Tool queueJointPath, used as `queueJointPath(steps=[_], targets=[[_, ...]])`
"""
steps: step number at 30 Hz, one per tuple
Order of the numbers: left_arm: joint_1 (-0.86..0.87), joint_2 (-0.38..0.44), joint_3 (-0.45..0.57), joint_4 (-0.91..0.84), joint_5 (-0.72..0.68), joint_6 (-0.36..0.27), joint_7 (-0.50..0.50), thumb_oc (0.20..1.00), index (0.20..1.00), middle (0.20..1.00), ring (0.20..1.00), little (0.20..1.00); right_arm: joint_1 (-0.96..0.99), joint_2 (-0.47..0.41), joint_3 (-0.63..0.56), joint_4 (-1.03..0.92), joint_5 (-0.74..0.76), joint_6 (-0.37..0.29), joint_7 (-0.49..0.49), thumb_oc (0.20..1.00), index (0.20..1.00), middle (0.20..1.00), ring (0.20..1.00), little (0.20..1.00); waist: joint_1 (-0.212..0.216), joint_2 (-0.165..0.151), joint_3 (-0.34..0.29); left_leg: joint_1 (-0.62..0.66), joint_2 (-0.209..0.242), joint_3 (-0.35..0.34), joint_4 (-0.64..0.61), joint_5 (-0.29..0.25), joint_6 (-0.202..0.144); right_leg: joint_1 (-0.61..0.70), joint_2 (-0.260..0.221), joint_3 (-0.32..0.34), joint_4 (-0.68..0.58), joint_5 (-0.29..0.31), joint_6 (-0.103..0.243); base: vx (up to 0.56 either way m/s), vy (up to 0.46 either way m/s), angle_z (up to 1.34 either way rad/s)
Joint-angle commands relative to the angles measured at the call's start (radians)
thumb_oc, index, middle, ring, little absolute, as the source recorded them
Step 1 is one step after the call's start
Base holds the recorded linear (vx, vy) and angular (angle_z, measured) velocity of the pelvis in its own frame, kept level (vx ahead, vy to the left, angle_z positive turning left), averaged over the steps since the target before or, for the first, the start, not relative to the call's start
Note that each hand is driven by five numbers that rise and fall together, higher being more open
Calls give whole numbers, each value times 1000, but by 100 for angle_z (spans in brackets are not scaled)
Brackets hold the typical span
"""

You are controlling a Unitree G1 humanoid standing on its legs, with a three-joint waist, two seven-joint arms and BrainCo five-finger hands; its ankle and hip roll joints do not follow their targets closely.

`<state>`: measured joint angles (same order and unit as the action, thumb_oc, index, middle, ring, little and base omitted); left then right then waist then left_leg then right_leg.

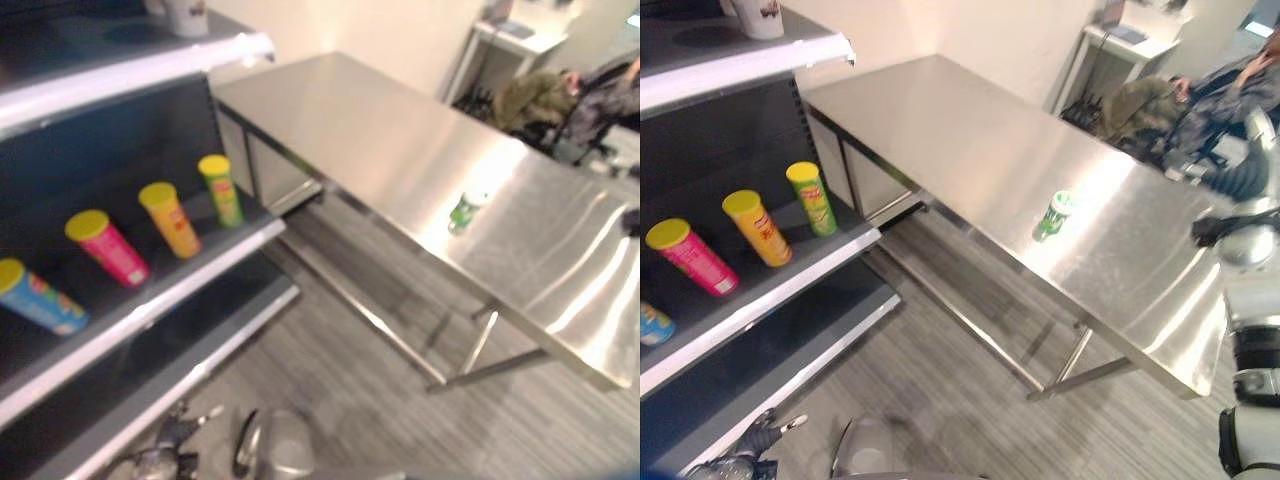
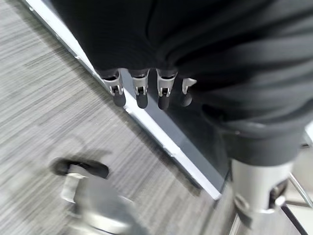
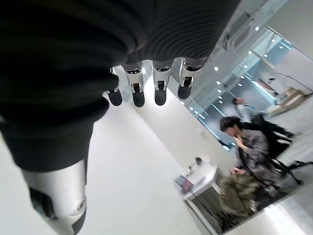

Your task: Put the goods on the table back onto the shelves and tidy them up.

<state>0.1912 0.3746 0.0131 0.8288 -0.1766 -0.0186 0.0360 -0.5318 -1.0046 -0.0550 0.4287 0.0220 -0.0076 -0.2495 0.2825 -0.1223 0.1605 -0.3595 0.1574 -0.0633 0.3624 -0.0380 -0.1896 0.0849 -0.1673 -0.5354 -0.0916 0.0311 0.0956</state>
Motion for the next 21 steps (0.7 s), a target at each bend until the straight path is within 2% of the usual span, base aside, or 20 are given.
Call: queueJointPath(steps=[1, 2, 3, 6, 8, 14, 21], targets=[[-29, 40, -41, -7, -9, -24, 9, 1000, 1000, 1000, 1000, 1000, -55, -80, 12, -13, -2, -23, -36, 1000, 1000, 1000, 1000, 1000, 56, 11, -12, 96, -39, 49, -221, 70, 54, 57, -12, 18, 4, -34, 78, 109, 219, -32], [-23, 38, -54, 0, -7, -24, -1, 1000, 1000, 1000, 1000, 1000, -92, -61, 45, -13, -23, -17, -34, 1000, 1000, 1000, 1000, 1000, 61, 25, -28, 130, -61, 22, -303, 69, 67, 53, -8, 38, 4, -24, 83, 86, 167, -25], [-24, 36, -56, 0, -5, -20, 4, 1000, 1000, 1000, 1000, 1000, -83, -35, 39, -24, -23, -21, -34, 1000, 1000, 1000, 1000, 1000, 59, 30, -34, 155, -83, -12, -325, 72, 77, 55, -8, 43, 6, -15, 85, 176, 233, -50], [-24, 37, -55, 0, 1, -13, 2, 1000, 1000, 1000, 1000, 1000, -66, 7, 35, -21, -19, -14, -27, 1000, 1000, 1000, 1000, 1000, 45, 19, -62, 223, -101, 9, -382, 77, 99, 54, -42, 52, 38, -6, 95, 200, 176, -96], [-32, 37, -51, 15, 4, -15, 3, 1000, 1000, 1000, 1000, 1000, -71, 35, 67, 10, -21, -9, -9, 1000, 1000, 1000, 1000, 1000, 38, 7, -88, 274, -115, 54, -426, 77, 117, 47, -77, 64, 52, 5, 115, 163, 189, -51], [-19, 40, -34, 28, 10, -18, 5, 1000, 1000, 1000, 1000, 1000, -59, 62, 104, 53, -31, 4, 40, 1000, 1000, 1000, 1000, 1000, 41, -5, -97, 313, -117, 93, -446, 66, 127, 52, -99, 60, 58, 30, 133, 90, 66, -32], [-2, 37, -30, 43, 12, -23, -2, 1000, 1000, 1000, 1000, 1000, -87, 77, 157, 109, -23, 2, 70, 1000, 1000, 1000, 1000, 1000, 57, -14, -85, 292, -112, 88, -450, 73, 123, 42, -88, 42, 36, 35, 136, 53, 6, 5]])
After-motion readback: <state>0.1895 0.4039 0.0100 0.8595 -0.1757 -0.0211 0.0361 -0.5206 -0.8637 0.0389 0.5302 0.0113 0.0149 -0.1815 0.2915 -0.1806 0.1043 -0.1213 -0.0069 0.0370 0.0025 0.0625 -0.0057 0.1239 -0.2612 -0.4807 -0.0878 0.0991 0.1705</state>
